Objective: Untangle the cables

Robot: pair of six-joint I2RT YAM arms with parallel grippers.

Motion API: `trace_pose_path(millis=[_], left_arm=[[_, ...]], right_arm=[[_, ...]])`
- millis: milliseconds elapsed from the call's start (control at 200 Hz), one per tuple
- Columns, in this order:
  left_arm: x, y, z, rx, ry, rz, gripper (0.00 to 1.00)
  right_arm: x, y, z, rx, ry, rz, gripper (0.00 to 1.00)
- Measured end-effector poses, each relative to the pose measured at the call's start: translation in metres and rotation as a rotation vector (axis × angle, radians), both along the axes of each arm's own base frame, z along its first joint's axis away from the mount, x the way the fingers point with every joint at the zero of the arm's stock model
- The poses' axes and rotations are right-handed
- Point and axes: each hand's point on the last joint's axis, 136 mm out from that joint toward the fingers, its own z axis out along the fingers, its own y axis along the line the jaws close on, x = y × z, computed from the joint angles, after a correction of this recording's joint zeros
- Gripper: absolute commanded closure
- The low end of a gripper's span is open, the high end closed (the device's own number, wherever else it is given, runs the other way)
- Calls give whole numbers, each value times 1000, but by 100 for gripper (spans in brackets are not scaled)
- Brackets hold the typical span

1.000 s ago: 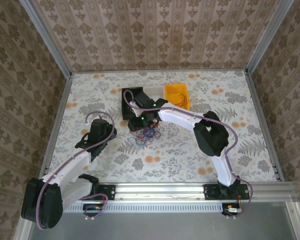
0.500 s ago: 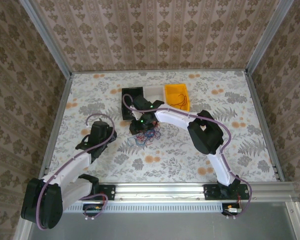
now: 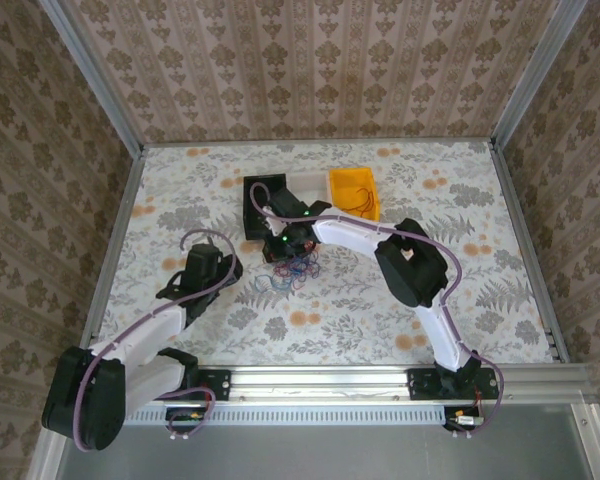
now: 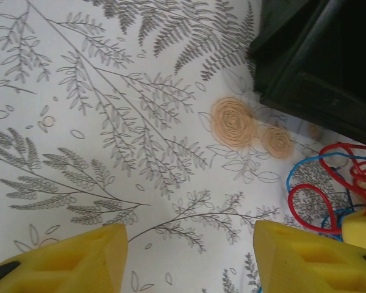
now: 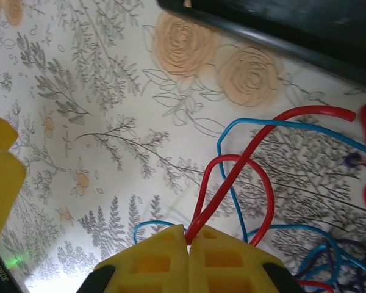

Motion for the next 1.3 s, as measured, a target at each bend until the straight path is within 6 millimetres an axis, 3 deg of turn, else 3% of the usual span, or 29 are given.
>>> trace_pose_path(millis=[65,210,305,860,1125,1295], left_arm=[[0,-2,1,-2,-5,-8,43],[1,-4,1,0,-8,-17,42],[0,-7,-1,2,-3,-26,42],[-2,-10,-1,23,-6,-56,40],[-4,-10,-3,37,1,-65,40],[-4,-10,-2,42,-1,-69,40]], right_arm=[[2,-5,-2,-1,8,-11,96],[5,-7,-2,11,20,-37,75],[6,-5,-2,18,22,-44,71],[20,8,-5,45,38,-90,71],[22,9,-12,46,76,-138,60],[29,11,-11,69,95,-192,59]])
